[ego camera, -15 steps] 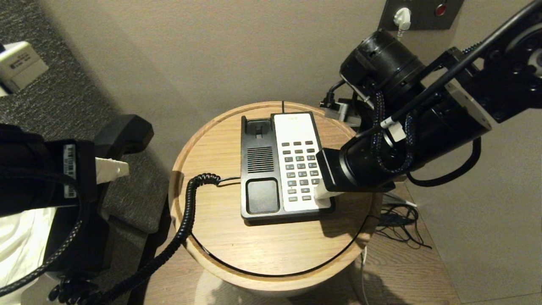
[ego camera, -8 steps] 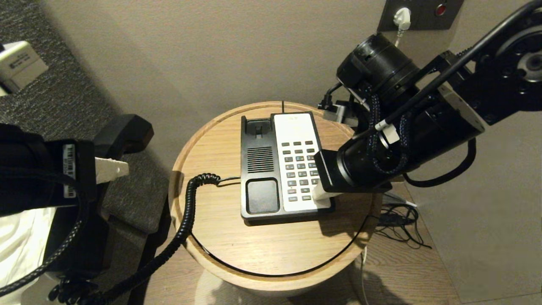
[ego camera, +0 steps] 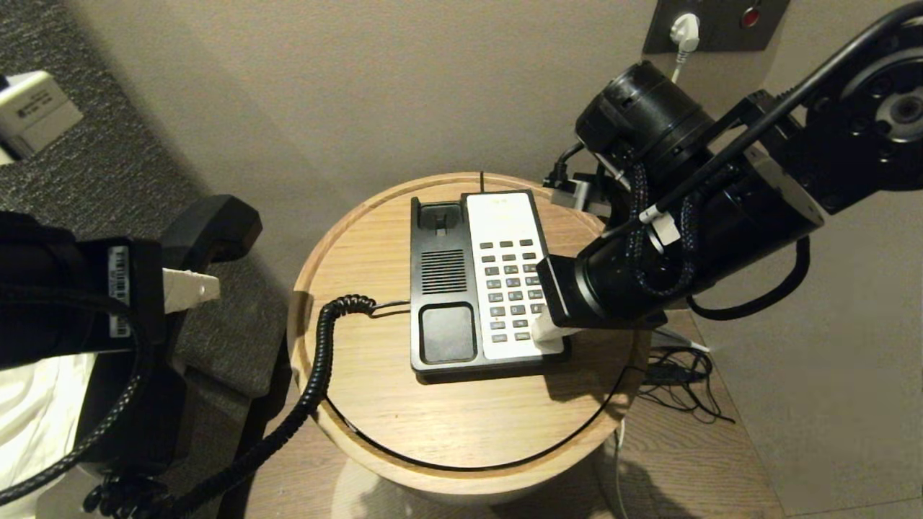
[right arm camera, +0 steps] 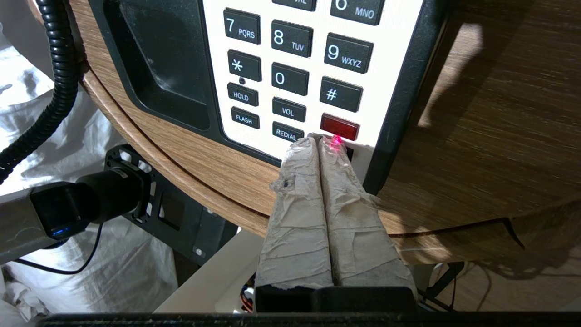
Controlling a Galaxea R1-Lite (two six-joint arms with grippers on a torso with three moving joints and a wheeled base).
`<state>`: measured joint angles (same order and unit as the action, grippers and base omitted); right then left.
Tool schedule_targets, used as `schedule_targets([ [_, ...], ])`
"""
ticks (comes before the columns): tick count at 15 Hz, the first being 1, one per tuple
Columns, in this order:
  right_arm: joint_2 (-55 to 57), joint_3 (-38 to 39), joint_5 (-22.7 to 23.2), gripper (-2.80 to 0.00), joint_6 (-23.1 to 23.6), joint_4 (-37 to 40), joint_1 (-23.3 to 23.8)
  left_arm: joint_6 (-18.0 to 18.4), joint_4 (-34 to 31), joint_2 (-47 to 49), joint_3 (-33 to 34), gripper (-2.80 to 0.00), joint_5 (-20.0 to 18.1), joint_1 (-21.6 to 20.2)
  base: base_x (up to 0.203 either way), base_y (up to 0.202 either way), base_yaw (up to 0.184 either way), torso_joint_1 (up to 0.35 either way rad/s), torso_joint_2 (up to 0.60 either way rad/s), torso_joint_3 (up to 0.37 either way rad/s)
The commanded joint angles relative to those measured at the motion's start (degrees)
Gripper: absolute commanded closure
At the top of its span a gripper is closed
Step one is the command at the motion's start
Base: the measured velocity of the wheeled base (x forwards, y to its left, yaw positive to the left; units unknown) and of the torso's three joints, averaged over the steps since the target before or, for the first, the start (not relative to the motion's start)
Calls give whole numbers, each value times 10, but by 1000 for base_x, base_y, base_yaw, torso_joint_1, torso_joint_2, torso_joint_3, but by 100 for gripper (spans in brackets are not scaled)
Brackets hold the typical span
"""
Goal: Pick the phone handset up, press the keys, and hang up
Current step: Dial the number, then put the handset back
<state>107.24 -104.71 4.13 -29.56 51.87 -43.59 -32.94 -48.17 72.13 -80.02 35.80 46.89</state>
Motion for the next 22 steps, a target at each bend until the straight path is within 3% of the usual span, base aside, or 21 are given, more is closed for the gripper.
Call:
schedule_targets([
  [1, -5, -7, 0, 0, -3, 5, -1, -3, -3, -1, 1, 0, 2, 0, 0, 0, 0, 0, 0, 0],
  [13, -74, -11, 0, 0, -8, 2, 12, -2, 0, 7, -5, 0, -4, -2, 0, 0, 0, 0, 0, 0],
  [22, -279, 12, 2, 0, -36, 4, 139, -4, 2, 84, -99, 0, -1, 10, 0, 0, 0, 0, 0, 0],
])
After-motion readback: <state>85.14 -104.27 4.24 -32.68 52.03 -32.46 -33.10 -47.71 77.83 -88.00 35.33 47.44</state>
